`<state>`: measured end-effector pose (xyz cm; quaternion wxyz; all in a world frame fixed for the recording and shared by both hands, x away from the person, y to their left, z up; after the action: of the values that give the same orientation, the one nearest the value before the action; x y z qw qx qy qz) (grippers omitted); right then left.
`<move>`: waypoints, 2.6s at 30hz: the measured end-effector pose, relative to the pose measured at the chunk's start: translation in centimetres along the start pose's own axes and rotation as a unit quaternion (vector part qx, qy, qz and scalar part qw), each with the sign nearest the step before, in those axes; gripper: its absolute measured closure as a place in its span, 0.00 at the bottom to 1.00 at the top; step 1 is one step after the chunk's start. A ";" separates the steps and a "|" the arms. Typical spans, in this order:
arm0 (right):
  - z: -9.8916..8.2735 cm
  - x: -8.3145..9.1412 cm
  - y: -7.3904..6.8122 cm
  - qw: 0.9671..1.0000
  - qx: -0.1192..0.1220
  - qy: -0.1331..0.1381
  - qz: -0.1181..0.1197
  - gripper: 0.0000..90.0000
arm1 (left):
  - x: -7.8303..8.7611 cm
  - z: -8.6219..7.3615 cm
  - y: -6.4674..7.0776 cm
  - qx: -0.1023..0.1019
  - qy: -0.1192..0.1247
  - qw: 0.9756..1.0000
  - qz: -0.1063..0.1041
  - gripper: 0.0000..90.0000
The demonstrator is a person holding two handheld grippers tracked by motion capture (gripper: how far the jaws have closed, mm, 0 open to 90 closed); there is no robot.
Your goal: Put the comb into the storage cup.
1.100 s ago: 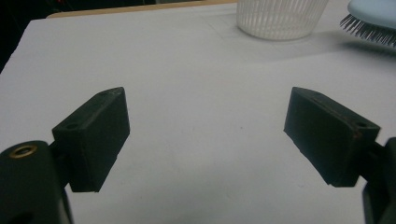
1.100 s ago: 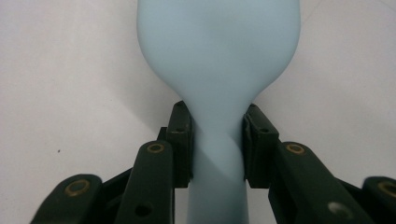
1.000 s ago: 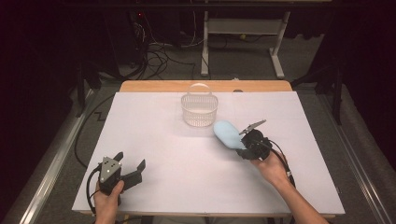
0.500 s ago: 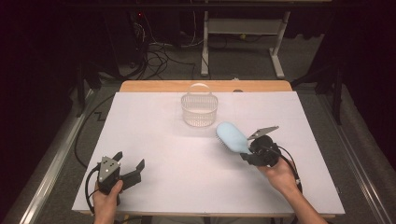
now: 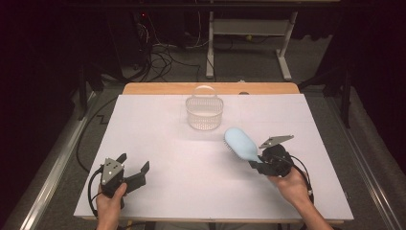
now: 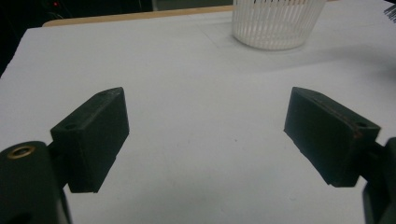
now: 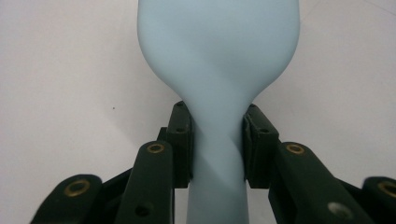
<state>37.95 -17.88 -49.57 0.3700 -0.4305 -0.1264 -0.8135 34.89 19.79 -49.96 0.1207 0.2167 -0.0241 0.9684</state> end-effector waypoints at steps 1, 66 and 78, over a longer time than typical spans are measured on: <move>0.0 0.0 -0.1 1.000 0.002 0.000 0.002 0.78 | 0.0 0.1 0.1 -0.001 0.000 1.000 0.000 0.16; 0.7 -0.5 -4.6 0.998 0.048 0.031 0.037 0.78 | -2.1 2.4 9.5 -0.057 -0.005 0.991 -0.123 0.17; 0.9 -0.6 -5.0 0.997 0.052 0.032 0.040 0.78 | -2.8 3.2 12.1 -0.063 -0.004 0.986 -0.154 0.17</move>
<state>35.12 -13.64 -48.92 0.4283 -0.3889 -0.1390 -0.8037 35.70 7.11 -48.16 0.2821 0.2131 -0.0520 0.9340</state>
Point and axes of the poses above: each handheld gripper's, and its own axes: x roughly backward along the jaws, z roughly out of its top, y roughly to its right, the point moved 10 cm from there along -x, roughly forward along the jaws, and after that the axes turned 7 degrees about z, right-handed, at the moved point
